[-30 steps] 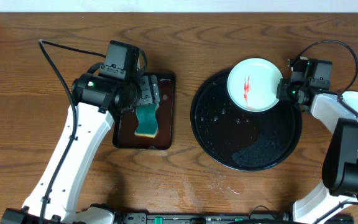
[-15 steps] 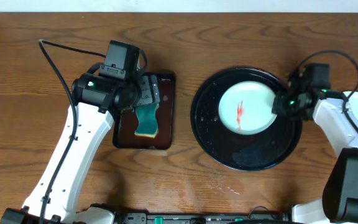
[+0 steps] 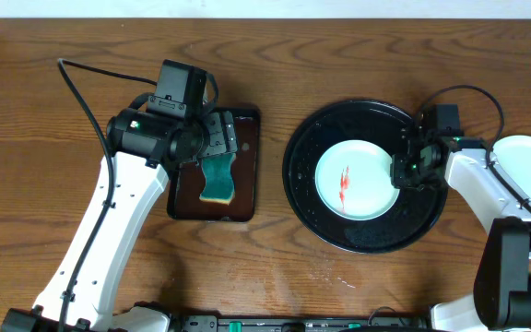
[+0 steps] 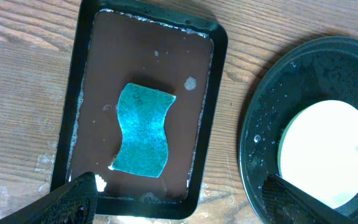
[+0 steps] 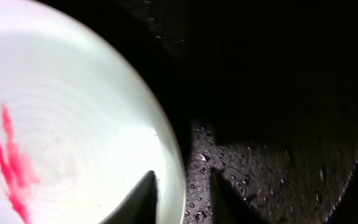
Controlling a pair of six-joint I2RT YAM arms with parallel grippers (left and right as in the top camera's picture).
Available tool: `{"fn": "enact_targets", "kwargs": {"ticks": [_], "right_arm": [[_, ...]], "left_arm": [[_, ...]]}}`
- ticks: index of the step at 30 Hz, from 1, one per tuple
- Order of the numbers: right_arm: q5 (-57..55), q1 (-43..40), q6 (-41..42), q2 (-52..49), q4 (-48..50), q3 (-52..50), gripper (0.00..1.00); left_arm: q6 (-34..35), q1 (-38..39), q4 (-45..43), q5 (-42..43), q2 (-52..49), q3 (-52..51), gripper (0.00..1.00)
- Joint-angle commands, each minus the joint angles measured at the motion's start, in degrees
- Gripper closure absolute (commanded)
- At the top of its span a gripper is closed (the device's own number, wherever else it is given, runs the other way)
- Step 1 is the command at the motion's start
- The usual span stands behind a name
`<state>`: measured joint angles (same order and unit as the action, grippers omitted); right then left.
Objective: Clean dirty plates on tray and stack at the side
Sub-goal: 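Move the right gripper back and grip the red-stained plate's rim, then grasp the green sponge on the brown tray with the left gripper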
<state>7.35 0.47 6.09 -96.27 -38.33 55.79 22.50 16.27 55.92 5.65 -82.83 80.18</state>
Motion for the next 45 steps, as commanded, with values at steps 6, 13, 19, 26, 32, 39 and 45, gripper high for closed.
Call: {"fn": "enact_targets", "kwargs": {"ticks": [6,13,19,26,32,39,45], "right_arm": [[17.1,0.4,-6.4,8.4,-0.2,1.6,0.61],[18.2,0.4,-6.2,18.1,-1.9,1.6,0.61],[18.2,0.4,-2.2,20.8,-3.2,1.6,0.64],[18.2,0.4,-1.9,20.6,-5.2,1.6,0.68],[18.2,0.4,-1.9,20.6,-4.9,1.6,0.7],[15.2,0.3,-1.7,20.6,-5.9,1.6,0.72],[0.3,-1.0,7.5,20.6,-6.6,1.6,0.69]], "left_arm": [[0.2,-0.2,1.9,-0.3,-0.1,0.6,0.15],[2.4,-0.2,-0.7,-5.8,-4.7,-6.0,0.16],[2.4,-0.2,-7.8,-4.3,-14.1,-11.8,0.26],[2.3,-0.2,-10.4,-3.1,-25.8,-11.8,0.37],[0.5,-0.2,-14.4,-3.0,-30.2,-11.8,0.92],[0.4,-0.2,-10.0,-3.1,-27.7,-9.4,0.92],[0.2,-0.2,-7.5,-3.1,-22.6,-7.5,0.51]]}}
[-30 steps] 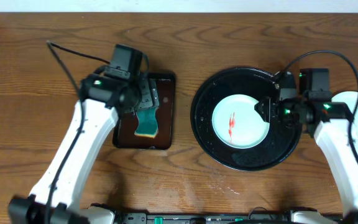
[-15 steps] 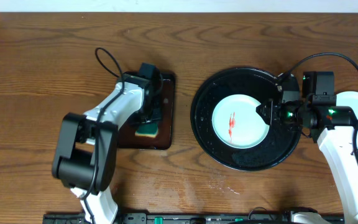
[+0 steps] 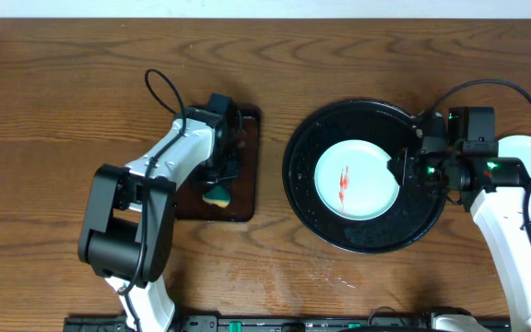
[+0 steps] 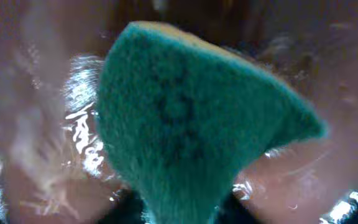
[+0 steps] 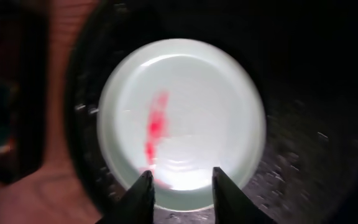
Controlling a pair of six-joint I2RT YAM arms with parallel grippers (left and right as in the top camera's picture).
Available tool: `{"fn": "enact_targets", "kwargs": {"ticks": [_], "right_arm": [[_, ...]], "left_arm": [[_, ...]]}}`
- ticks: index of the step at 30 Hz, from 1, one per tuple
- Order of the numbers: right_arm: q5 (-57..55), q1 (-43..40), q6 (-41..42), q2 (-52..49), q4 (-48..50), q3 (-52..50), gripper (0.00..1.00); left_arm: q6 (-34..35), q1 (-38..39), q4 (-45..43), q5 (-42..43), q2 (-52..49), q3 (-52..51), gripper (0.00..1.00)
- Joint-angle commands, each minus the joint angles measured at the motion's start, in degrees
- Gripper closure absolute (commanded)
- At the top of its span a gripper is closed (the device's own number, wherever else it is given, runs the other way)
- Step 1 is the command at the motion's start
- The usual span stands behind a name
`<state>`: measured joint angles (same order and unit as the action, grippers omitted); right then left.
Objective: Clean dirty plates on tray and stack at the side
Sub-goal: 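Grasp the green sponge on the brown tray with the left gripper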
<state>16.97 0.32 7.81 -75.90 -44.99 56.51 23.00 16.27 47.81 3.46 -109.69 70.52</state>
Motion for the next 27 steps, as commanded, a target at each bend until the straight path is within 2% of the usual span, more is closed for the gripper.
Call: {"fn": "enact_targets", "kwargs": {"ticks": [1,5,9,13,14,17,18,19,24,25,27], "right_arm": [[-10.3,-1.4,6.7,0.2,0.0,0.9,0.68],[-10.5,-2.7,7.0,0.2,-0.3,0.7,0.65],[-10.5,-2.7,7.0,0.2,-1.4,0.6,0.64],[-10.5,-2.7,6.9,0.2,-2.2,0.2,0.65],[-10.5,-2.7,7.0,0.2,-2.2,0.0,0.65],[-10.4,-2.7,7.0,0.2,-2.2,-0.1,0.65],[-10.4,-2.7,7.0,0.2,-2.2,-0.1,0.65],[-10.5,-2.7,7.0,0.2,-2.2,-0.1,0.65],[-10.5,-2.7,7.0,0.2,-2.2,-0.1,0.65],[-10.6,-2.7,7.0,0.2,-2.1,-0.1,0.65],[-10.9,-2.7,7.0,0.2,-2.1,-0.1,0.64]], "left_arm": [[-0.3,-0.2,0.7,-0.9,5.0,2.1,0.45],[-0.4,-0.2,-1.9,-1.8,5.2,1.7,0.39],[-0.5,-0.2,-7.0,-5.6,3.0,-0.4,0.39],[-0.5,-0.2,-10.6,-5.9,-1.2,-2.2,0.39],[-0.5,-0.2,-10.7,-5.9,-2.4,-2.2,0.42],[-0.5,-0.2,-10.6,-5.6,-4.1,-2.2,0.81],[-0.5,-0.2,-10.6,-5.6,-4.1,-2.1,0.9],[-0.5,-0.2,-10.3,-5.5,-3.8,-1.7,0.92],[-0.5,-0.2,-4.5,-3.7,-1.2,2.9,0.92],[-0.5,-0.2,-3.5,-3.7,-0.5,3.7,0.85],[-0.5,-0.2,-1.4,-3.7,1.2,4.9,0.54]]}}
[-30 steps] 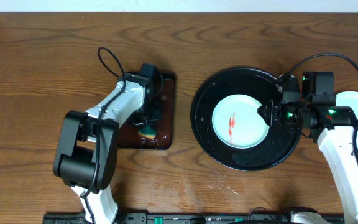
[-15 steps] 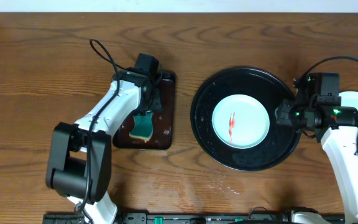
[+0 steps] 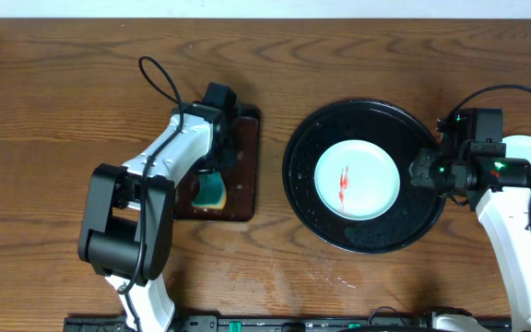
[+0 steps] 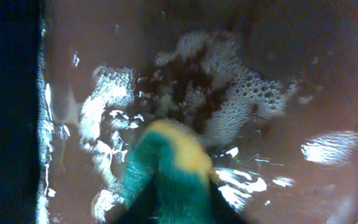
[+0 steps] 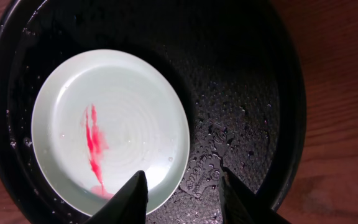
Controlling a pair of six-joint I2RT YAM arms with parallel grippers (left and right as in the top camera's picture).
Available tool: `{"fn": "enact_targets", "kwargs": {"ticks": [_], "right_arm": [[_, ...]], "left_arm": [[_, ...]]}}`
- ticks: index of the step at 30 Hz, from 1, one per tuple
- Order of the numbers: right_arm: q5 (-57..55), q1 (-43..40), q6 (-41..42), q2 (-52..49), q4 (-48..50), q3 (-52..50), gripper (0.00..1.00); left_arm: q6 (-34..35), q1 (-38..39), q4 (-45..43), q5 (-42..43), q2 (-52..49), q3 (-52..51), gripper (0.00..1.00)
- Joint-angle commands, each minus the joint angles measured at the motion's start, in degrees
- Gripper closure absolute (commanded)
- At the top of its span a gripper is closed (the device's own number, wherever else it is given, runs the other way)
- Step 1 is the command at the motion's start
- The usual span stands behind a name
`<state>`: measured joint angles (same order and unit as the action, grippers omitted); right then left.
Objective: Clean dirty plates on tray and stack at the side
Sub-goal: 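Grasp the green sponge on the brown tray with the left gripper, then scrub the red-stained plate with the sponge while the right gripper holds it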
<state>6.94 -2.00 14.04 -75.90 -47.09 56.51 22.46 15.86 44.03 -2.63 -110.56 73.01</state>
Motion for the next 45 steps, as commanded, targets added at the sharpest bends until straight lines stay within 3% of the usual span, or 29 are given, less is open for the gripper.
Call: {"fn": "enact_targets", "kwargs": {"ticks": [1,3,7,13,16,19,20,26,33,37,39,44,45], "right_arm": [[-1.2,-0.4,0.8,0.2,0.0,-0.1,0.64],[-1.8,-0.6,0.8,0.2,-0.1,-0.1,0.63],[-2.2,-1.5,1.2,-0.4,0.0,-0.1,0.59],[-1.0,-2.0,-0.8,-3.5,0.7,-0.1,0.57],[2.5,-2.0,-3.3,-5.6,1.3,-0.1,0.58],[3.0,-2.0,-4.5,-7.6,1.8,-0.1,0.59],[3.0,-2.0,-4.9,-8.3,2.1,-0.1,0.6],[6.0,-2.0,-7.6,-11.3,5.4,-0.1,0.63],[12.4,-2.0,-11.6,-16.3,6.6,-0.1,0.61],[13.2,-2.0,-11.5,-20.9,9.2,-0.1,0.64],[13.1,-2.0,-11.3,-23.7,9.8,-0.1,0.71],[13.5,-2.0,-11.3,-27.2,10.0,-0.1,0.99],[14.0,-1.9,-11.3,-27.4,9.8,-0.1,0.99]], "left_arm": [[0.0,0.2,3.3,2.6,2.8,2.7,0.45],[0.1,0.2,6.5,2.9,4.8,2.7,0.36],[0.1,0.2,9.0,2.8,4.8,1.6,0.36],[1.8,0.2,3.1,2.9,3.7,-5.5,0.36],[2.0,0.2,-1.7,5.0,3.1,-9.0,0.5],[2.0,0.2,-3.9,5.7,3.1,-10.4,0.88],[2.0,0.2,-3.8,5.8,3.2,-10.2,0.92],[0.6,0.2,3.3,6.1,5.7,-3.3,0.92],[-1.7,2.1,15.0,6.3,9.2,13.7,0.92],[-0.5,6.7,15.2,6.3,9.9,20.3,0.93],[3.4,10.5,11.7,7.3,9.8,20.5,0.93],[4.5,17.3,4.1,12.5,7.6,20.4,0.92],[4.9,18.8,2.6,12.5,6.8,20.4,0.92]]}}
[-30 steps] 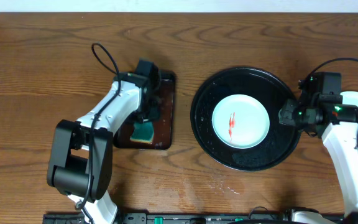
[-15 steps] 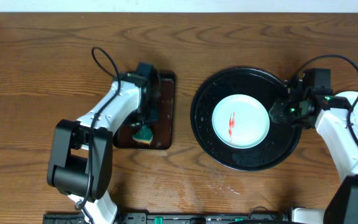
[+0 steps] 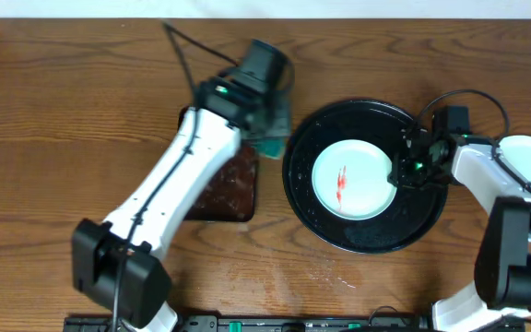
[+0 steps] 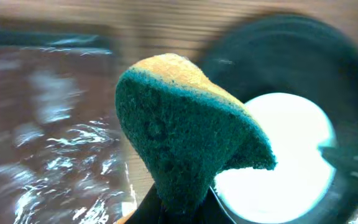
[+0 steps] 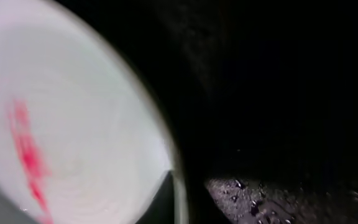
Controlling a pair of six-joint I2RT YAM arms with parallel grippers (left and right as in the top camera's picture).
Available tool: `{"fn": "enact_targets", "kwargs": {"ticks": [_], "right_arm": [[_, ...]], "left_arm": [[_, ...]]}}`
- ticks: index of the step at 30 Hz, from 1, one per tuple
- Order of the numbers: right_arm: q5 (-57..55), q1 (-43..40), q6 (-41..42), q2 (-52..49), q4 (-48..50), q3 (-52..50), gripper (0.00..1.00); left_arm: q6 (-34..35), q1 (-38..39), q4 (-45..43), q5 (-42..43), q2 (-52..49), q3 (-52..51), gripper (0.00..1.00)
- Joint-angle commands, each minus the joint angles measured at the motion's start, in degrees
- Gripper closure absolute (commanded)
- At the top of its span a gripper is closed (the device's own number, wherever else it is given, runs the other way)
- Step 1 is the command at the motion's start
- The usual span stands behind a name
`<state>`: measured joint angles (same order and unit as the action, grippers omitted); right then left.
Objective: Clean dirty plates on tray and stack at the side
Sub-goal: 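Scrub the red-stained plate with the sponge while the right gripper holds it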
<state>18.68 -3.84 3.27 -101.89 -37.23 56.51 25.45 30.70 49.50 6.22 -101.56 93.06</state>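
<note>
A pale plate (image 3: 365, 189) with a red smear (image 3: 341, 184) lies in the round black tray (image 3: 367, 235). My right gripper (image 3: 400, 171) sits at the plate's right edge. In the right wrist view the rim of the plate (image 5: 73, 106) passes between its fingers, and the right gripper (image 5: 180, 186) looks shut on it. My left gripper (image 3: 267, 124) is shut on the green and yellow sponge (image 3: 267, 145), held in the air between the two trays. The left wrist view shows the sponge (image 4: 179, 130) above the left gripper (image 4: 179, 208), with the plate (image 4: 291, 168) beyond.
A rectangular tray of brown soapy water (image 3: 224, 189) lies to the left of the round tray. A clean white plate (image 3: 528, 166) rests on the table at the far right. Cables trail behind both arms.
My left gripper was low in the soapy tray with the sponge; now it holds the sponge in the air by the round tray's left edge. My right gripper has come down onto the plate's right rim.
The sponge lay flat in the soapy tray under my open left gripper, with my right gripper at the plate's rim. Then the left gripper held the sponge in the water and the right hung higher. Now the sponge is out and the right is at the rim again.
</note>
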Motion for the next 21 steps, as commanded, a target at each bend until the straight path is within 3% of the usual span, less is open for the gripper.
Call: {"fn": "enact_targets", "kwargs": {"ticks": [1,7,10,21], "right_arm": [[2.8,0.0,-0.6,-1.4,-0.1,-0.1,0.99],[1.5,2.0,-0.5,-0.9,-0.1,-0.1,0.99],[-0.9,3.1,-0.3,-0.9,-0.6,-0.1,0.99],[-2.3,4.5,-0.1,-0.9,-1.2,-0.1,0.99]], "left_arm": [[2.3,5.1,-3.9,3.7,-2.8,0.4,0.92],[6.2,10.9,-7.7,3.9,-9.0,0.4,0.92],[6.8,12.9,-9.9,7.9,-13.0,0.4,0.92],[10.1,15.2,-15.4,11.3,-25.5,0.4,0.92]]}}
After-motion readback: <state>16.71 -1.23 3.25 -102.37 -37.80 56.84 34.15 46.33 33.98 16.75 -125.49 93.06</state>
